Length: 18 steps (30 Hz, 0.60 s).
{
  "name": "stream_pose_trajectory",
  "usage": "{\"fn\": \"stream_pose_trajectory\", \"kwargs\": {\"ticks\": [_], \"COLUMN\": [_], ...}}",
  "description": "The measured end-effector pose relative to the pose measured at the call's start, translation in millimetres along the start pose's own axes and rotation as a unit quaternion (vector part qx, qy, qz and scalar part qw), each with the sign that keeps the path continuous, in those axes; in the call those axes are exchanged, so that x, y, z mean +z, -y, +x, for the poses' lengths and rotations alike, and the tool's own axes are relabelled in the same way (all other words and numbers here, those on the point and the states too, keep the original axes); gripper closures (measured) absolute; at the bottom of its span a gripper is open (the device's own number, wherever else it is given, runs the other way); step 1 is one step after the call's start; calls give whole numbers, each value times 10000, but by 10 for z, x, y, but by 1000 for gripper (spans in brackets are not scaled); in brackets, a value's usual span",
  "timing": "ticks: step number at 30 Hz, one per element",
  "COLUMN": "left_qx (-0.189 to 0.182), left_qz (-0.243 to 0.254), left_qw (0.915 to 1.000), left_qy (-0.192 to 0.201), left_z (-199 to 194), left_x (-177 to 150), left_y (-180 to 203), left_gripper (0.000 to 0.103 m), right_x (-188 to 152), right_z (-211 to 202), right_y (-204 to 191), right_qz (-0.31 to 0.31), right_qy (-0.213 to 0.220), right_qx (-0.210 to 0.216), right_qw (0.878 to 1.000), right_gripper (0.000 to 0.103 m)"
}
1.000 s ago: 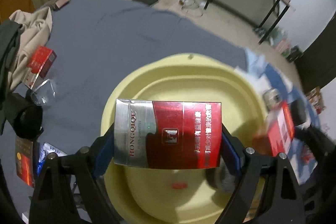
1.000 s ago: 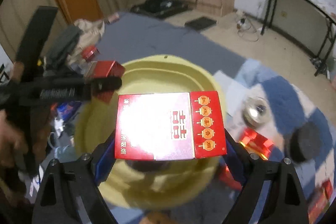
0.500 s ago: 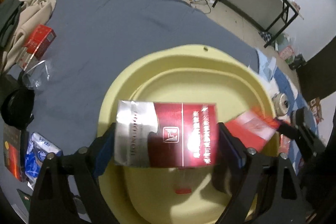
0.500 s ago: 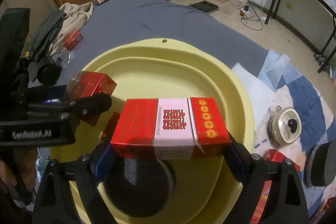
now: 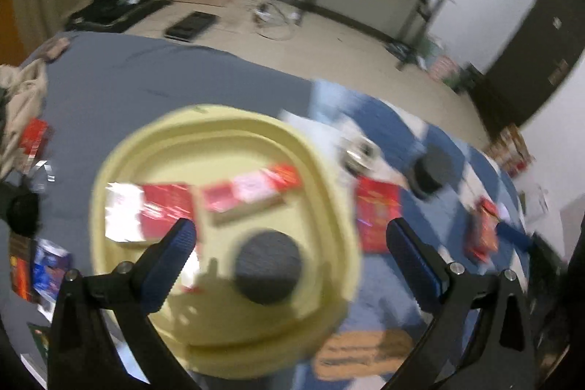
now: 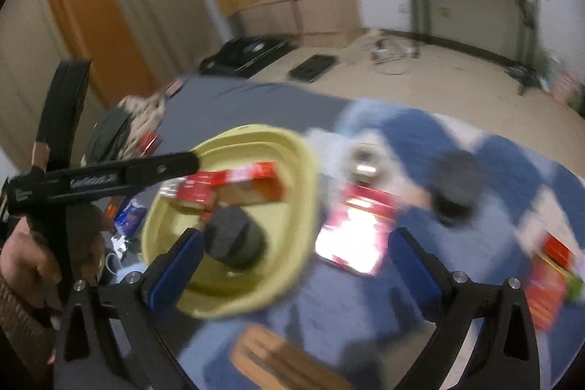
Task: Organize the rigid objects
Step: 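Carry both red packs over the yellow tray and release them inside, then grasp the red Diamond pack with the left tool while the right tool grasps another red pack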
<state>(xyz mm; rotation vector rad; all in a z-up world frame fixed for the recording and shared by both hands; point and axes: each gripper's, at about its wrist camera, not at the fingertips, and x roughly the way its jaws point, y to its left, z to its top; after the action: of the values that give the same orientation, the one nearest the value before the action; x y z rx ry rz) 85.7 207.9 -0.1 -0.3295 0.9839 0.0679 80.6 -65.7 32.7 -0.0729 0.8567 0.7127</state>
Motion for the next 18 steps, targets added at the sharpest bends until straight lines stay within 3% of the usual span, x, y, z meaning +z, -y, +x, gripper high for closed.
{"fn": "stream_pose_trajectory", "kwargs": {"ticks": [4,10,14,18], "left_qx": [-251,133,331,376], "left_qz": [176,745,935,969], "left_qw": [9995,9967,9938,9921], "left_qy": [-127,-307,-493,-701], "left_z": [100,330,607,944], "left_x": [-138,-238,-252,-234], "left_y": [469,925,1050,1123], "left_gripper": [0,0,0,0], "right_x": [-264,-655,-821,-695], "right_z": [-639,-1316,-1144,-752], "right_y": [728,1671,1871,1857], "right_qz": [355,1144,1678,1751], "right_qy": [139,311,119,-24], "right_qx": [-697,-1614,-1594,-1576], "right_qw": [9968,9797,9728,9718], "right_gripper": [0,0,0,0]}}
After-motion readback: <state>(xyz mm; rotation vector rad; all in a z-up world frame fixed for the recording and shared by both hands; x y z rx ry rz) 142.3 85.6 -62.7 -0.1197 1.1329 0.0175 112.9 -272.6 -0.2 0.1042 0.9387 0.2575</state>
